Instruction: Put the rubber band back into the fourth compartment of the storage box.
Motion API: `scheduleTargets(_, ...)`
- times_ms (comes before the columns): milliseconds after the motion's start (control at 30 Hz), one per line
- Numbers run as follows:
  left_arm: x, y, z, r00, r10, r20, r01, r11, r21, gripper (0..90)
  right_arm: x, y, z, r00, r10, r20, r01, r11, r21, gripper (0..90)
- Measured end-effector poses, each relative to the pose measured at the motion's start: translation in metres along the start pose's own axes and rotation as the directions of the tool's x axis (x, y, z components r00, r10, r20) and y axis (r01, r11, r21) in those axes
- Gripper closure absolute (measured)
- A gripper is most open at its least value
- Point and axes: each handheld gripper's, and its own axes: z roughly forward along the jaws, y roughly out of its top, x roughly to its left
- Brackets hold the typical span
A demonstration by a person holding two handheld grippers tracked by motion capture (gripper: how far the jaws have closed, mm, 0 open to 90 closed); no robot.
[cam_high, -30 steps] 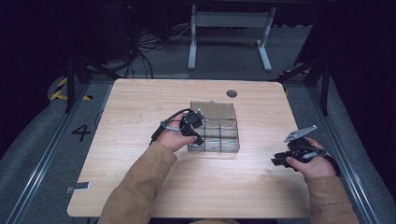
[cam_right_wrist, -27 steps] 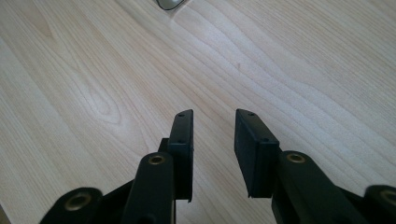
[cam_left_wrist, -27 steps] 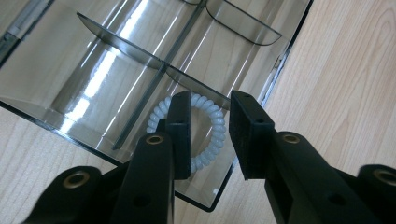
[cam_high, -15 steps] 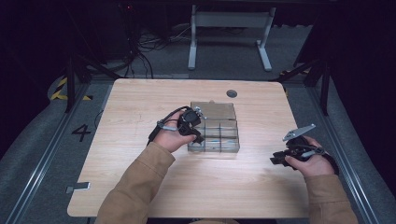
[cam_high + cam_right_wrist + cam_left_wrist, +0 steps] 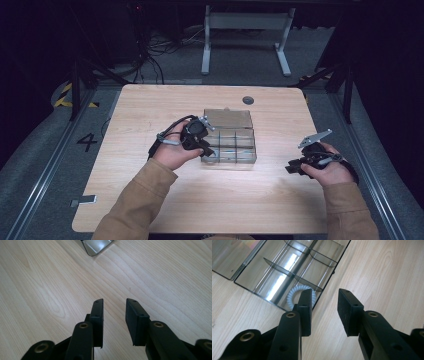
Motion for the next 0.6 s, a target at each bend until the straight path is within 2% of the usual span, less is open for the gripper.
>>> scheduleTargets(100,-0.002,-0.006,-0.007,0.9999,0.000,-0.016,0.000,1.0000,0.000,64.8,-0.001,0.004,0.003,1.0000,-0.007,-0.006,0.007,1.000,-0.001,69.0)
scheduleTargets(200,-0.004,-0.015,-0.015,0.9998,-0.008,-0.020,0.008,0.9996,-0.025,64.5,0.000,0.006,0.004,1.0000,-0.006,-0.007,0.006,1.000,-0.002,69.0)
scheduleTargets(400,-0.006,-0.029,-0.025,0.9990,-0.009,-0.043,0.008,0.9997,-0.023,63.9,-0.001,0.009,0.007,0.9999,-0.006,-0.010,0.006,1.000,0.004,69.0)
scheduleTargets(600,-0.003,-0.051,-0.037,0.9975,-0.040,-0.057,0.038,0.9983,-0.044,63.2,0.000,0.009,0.008,0.9999,-0.007,-0.012,0.007,1.000,0.006,69.0)
